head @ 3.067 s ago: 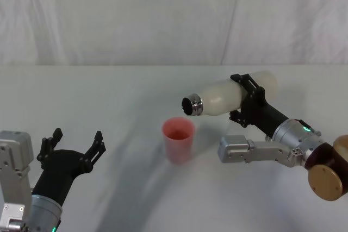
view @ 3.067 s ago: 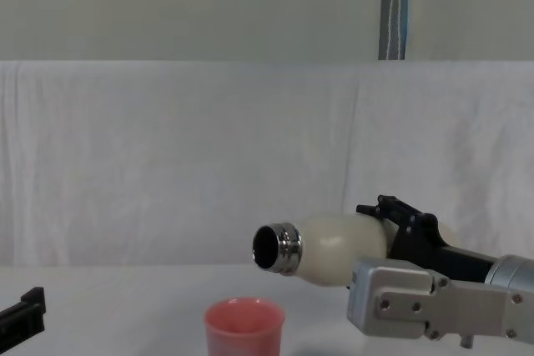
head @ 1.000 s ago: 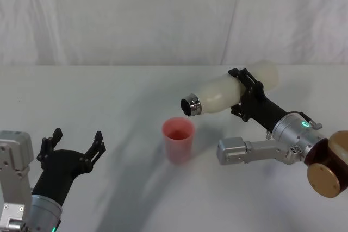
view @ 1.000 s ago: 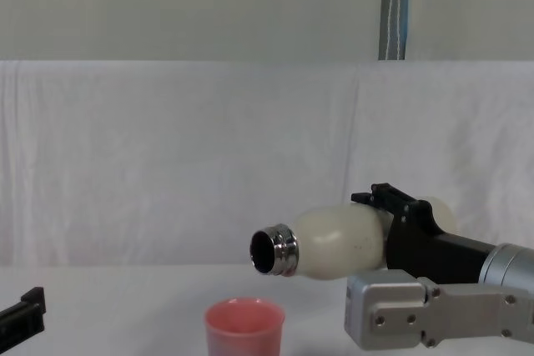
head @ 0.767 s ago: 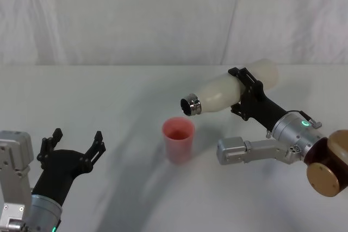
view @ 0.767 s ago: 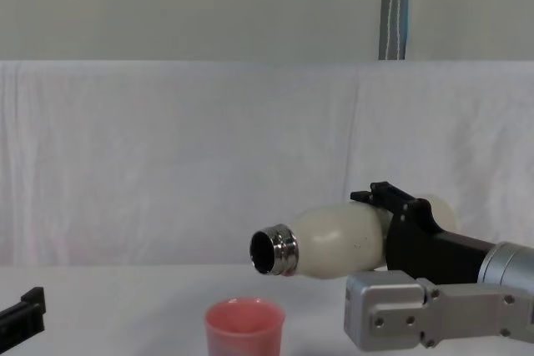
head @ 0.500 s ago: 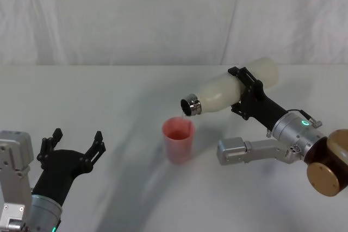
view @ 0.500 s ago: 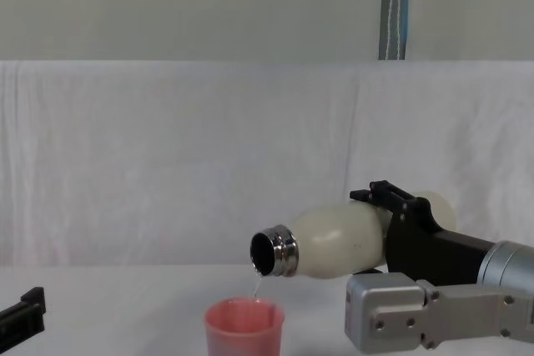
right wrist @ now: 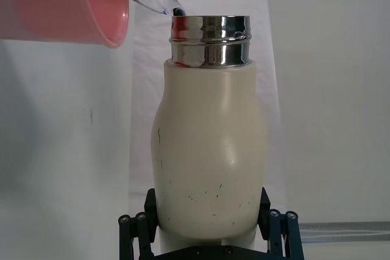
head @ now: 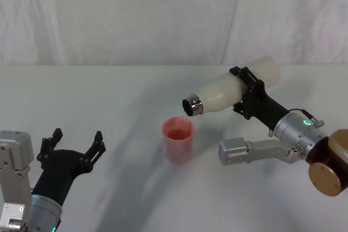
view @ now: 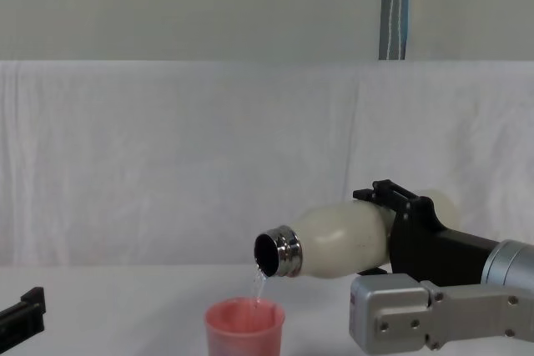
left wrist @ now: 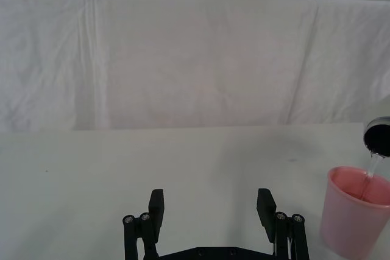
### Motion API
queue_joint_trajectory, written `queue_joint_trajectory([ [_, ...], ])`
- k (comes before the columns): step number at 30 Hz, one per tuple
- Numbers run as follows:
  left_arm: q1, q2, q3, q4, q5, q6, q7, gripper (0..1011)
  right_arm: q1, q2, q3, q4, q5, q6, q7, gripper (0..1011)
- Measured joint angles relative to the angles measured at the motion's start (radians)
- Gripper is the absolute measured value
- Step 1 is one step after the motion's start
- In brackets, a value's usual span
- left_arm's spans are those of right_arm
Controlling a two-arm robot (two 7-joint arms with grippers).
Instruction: Grasp the thermos with one hand and pour water into the cup lid.
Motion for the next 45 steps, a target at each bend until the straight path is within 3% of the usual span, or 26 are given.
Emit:
queue_joint_trajectory([
  [45,0.000,0.000,0.000,0.000,0.000,0.000,0.000,1001,-0.016,0.012,0.005,-0.023,0.001,0.009,0.005,950],
])
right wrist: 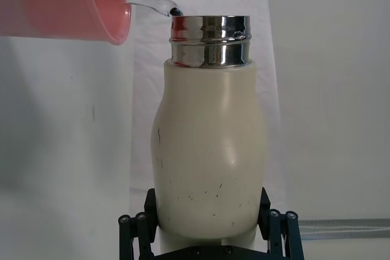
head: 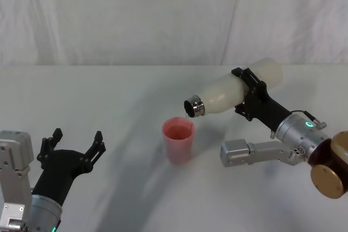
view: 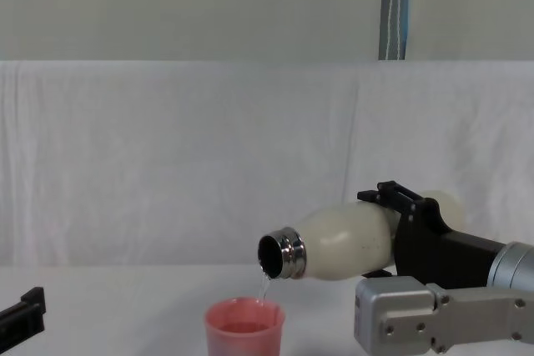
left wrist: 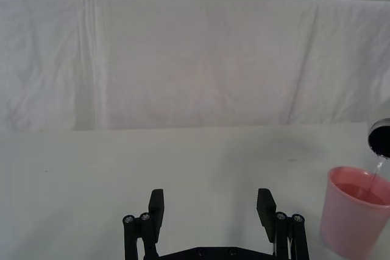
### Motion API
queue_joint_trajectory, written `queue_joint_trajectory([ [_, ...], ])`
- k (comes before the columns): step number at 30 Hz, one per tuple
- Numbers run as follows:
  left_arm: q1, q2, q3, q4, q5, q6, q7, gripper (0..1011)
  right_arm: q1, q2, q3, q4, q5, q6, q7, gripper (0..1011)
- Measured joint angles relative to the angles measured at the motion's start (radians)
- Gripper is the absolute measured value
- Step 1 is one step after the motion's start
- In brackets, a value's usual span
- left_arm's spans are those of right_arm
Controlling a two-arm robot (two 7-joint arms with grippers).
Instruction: Grasp the thermos with one hand and pour water into the cup lid.
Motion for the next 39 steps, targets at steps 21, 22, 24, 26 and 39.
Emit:
queue_joint_trajectory([
  [21,0.000,0.000,0.000,0.000,0.000,0.000,0.000,1001,0.005,-0.001,-0.004,0.002,-0.009,0.001,-0.001,950],
  [22,0.000,0.000,0.000,0.000,0.000,0.000,0.000,1001,0.005,-0.001,-0.004,0.002,-0.009,0.001,-0.001,950],
  [24,0.000,0.000,0.000,0.000,0.000,0.000,0.000,1001,0.005,-0.001,-0.004,0.002,-0.010,0.001,-0.001,950],
  [26,0.000,0.000,0.000,0.000,0.000,0.000,0.000,1001,0.006,0.000,-0.004,0.002,-0.010,0.002,-0.001,950],
  [39,0.000,0.000,0.000,0.000,0.000,0.000,0.000,1001,0.007,0.003,-0.005,-0.002,-0.013,0.002,-0.004,950],
])
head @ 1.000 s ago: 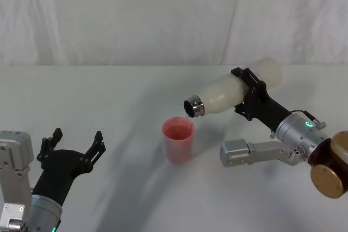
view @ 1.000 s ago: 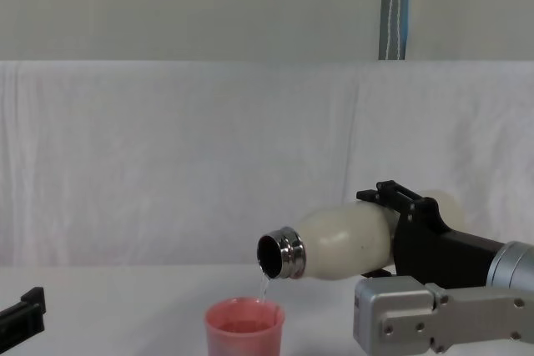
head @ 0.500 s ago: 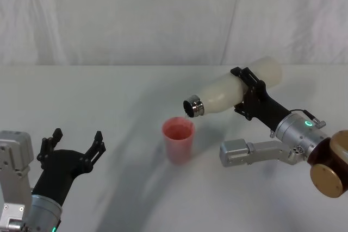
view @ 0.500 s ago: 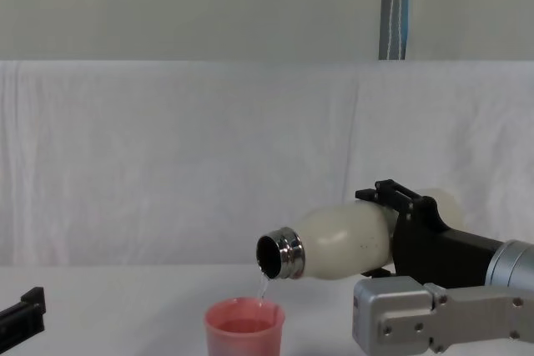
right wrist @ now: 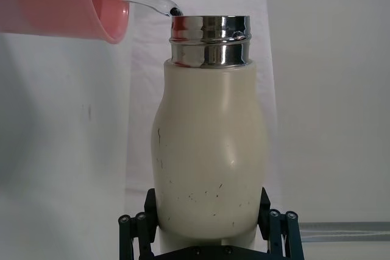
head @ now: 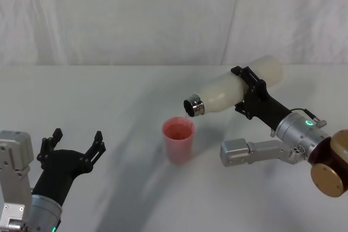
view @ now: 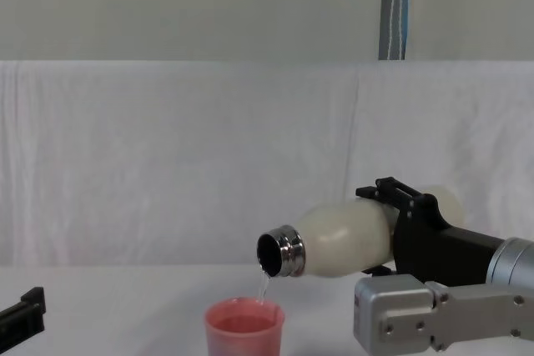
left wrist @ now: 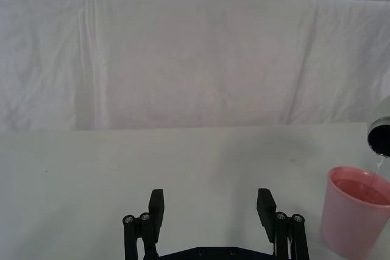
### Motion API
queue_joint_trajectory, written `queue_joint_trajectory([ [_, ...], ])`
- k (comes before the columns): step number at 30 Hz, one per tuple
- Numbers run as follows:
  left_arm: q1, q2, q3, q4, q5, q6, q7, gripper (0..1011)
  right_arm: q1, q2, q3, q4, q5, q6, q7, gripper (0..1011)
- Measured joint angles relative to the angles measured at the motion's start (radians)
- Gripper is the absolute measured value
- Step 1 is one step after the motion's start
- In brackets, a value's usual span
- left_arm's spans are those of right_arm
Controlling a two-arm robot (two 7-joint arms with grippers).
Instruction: Grasp the thermos with one hand and pour water into the cup lid.
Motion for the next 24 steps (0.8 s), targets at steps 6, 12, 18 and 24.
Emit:
queue_joint_trajectory([
  [6,0.000,0.000,0.000,0.000,0.000,0.000,0.000,1001,0.000,0.000,0.000,-0.002,0.000,0.000,0.000,950],
  [12,0.000,0.000,0.000,0.000,0.000,0.000,0.000,1001,0.001,0.000,-0.001,-0.003,-0.001,0.000,0.000,950],
  [18,0.000,0.000,0.000,0.000,0.000,0.000,0.000,1001,0.002,0.001,-0.001,-0.004,-0.001,-0.001,0.000,950],
  [24,0.000,0.000,0.000,0.000,0.000,0.000,0.000,1001,0.002,0.001,-0.001,-0.005,0.000,-0.001,0.000,950],
])
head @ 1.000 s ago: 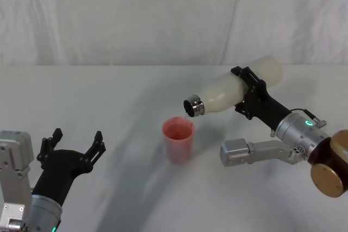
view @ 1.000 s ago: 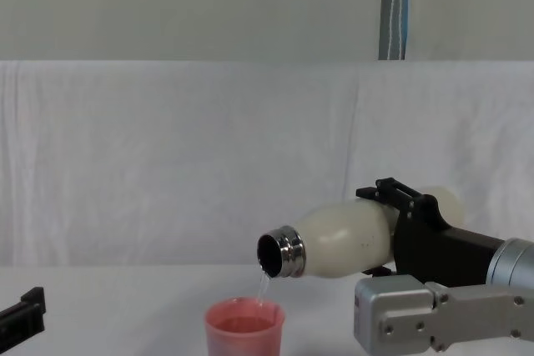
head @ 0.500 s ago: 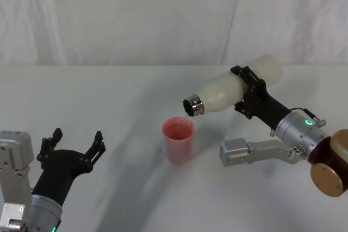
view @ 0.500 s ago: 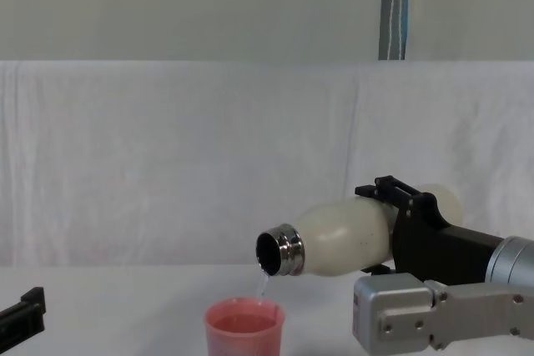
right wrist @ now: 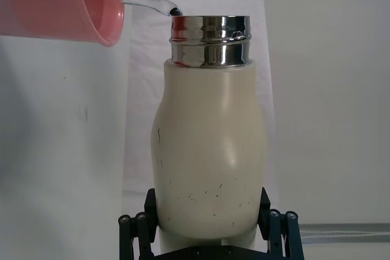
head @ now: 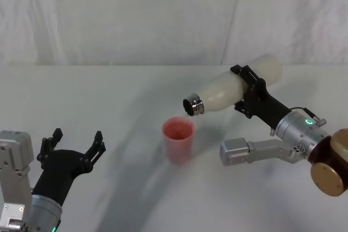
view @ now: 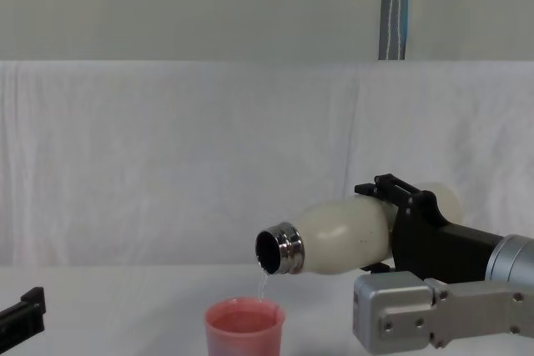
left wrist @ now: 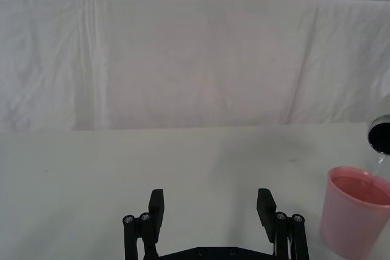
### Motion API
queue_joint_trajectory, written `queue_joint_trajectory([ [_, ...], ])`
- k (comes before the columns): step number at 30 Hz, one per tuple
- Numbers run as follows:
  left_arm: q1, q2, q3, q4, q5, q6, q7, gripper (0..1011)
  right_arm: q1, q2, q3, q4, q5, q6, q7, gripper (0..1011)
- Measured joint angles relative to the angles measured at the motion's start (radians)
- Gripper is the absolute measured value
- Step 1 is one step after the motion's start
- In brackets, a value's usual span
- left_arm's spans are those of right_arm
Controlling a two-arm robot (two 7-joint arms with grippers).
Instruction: Grasp the thermos with one hand and pour water into the cup lid.
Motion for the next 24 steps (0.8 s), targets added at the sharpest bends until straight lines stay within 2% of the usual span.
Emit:
queue_joint_trajectory([
  [8,0.000,0.000,0.000,0.000,0.000,0.000,0.000,1001,-0.003,-0.002,0.006,-0.006,0.020,-0.005,0.014,950],
  [14,0.000,0.000,0.000,0.000,0.000,0.000,0.000,1001,-0.014,-0.007,0.021,-0.017,0.074,-0.030,0.056,950],
  [24,0.000,0.000,0.000,0.000,0.000,0.000,0.000,1001,-0.063,-0.022,0.090,-0.071,0.260,-0.074,0.178,950],
])
